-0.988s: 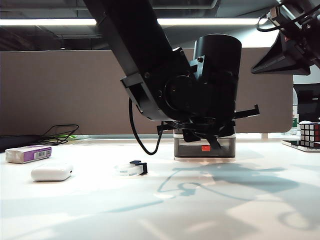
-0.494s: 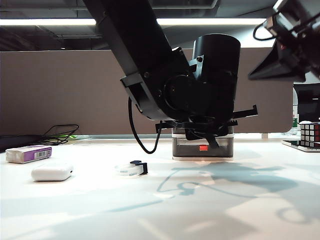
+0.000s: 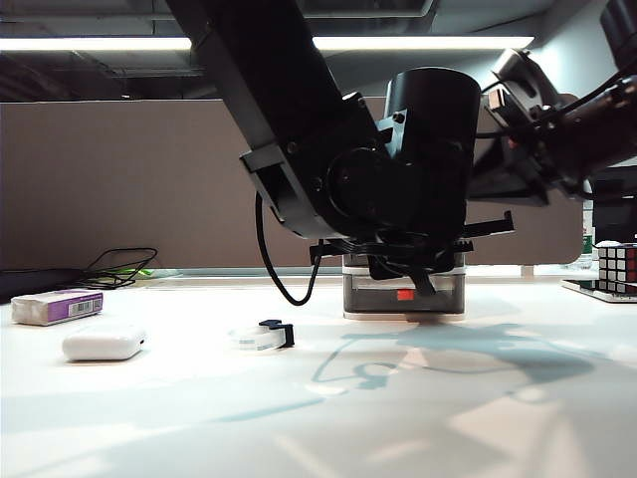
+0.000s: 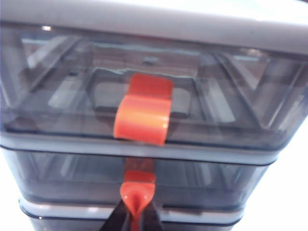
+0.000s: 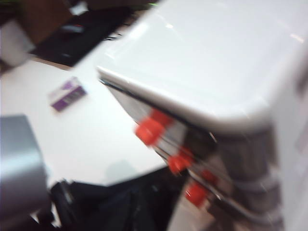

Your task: Open the second layer of the drawer on the table, pick up the transparent tape on the table and put it in, and finally close the drawer.

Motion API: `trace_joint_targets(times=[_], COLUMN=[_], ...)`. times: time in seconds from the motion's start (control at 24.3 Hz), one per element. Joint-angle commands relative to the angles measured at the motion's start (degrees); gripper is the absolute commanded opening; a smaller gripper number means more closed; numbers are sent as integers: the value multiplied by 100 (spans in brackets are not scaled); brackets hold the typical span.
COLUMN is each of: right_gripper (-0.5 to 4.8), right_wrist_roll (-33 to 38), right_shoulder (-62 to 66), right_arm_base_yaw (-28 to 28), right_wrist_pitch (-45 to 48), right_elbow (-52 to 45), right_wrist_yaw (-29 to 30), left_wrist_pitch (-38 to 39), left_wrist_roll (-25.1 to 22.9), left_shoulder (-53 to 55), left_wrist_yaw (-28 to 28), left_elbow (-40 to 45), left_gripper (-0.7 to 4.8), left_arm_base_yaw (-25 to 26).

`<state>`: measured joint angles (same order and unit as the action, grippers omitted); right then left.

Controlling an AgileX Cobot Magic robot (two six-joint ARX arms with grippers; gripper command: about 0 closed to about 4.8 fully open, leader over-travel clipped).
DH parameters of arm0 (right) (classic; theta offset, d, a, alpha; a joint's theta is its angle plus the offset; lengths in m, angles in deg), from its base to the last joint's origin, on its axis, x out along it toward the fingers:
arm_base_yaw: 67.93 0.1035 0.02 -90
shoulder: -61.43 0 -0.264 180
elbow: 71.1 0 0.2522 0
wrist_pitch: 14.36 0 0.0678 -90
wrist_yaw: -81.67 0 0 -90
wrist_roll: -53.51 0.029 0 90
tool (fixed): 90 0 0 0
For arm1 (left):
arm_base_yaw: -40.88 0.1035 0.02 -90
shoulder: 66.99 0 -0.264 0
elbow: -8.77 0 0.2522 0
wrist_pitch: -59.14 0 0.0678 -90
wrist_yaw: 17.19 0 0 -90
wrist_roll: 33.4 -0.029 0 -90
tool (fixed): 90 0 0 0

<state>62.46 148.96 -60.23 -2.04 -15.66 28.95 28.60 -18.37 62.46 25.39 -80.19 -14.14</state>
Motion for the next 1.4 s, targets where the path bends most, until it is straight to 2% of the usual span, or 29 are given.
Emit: trace_joint_targets(times=[0.04,0.16,0.86,1.07,1.24,1.4], right_gripper=[-5,-5,-5,-5,-5,-5], right_wrist_roll=[-20,-13,-199,-144,-125,50], right_shoulder=[170,459,946,929,778,765], right_arm_base_yaw=[7,31,208,177,66,-168], right_wrist_pitch=[138,105,129,90,-50,-94], right_elbow=[269,608,1008,1086,1119,1266], right_wrist_yaw=[234,389,385,1010,1335,1386], left_wrist_pitch=[107,120,481,529,732,758], left_wrist_roll=[0,-2,42,92,361,387], left_shoulder=[-11,-11,-11,-11,-11,-11], left_wrist_yaw=[-17,-20,-129,-76,-9,11], left_elbow=[-2,-2,9,9,9,9], left_gripper=[-6,-6,-6,-6,-6,-6], left_arm_base_yaw=[13,11,11,24,105,109])
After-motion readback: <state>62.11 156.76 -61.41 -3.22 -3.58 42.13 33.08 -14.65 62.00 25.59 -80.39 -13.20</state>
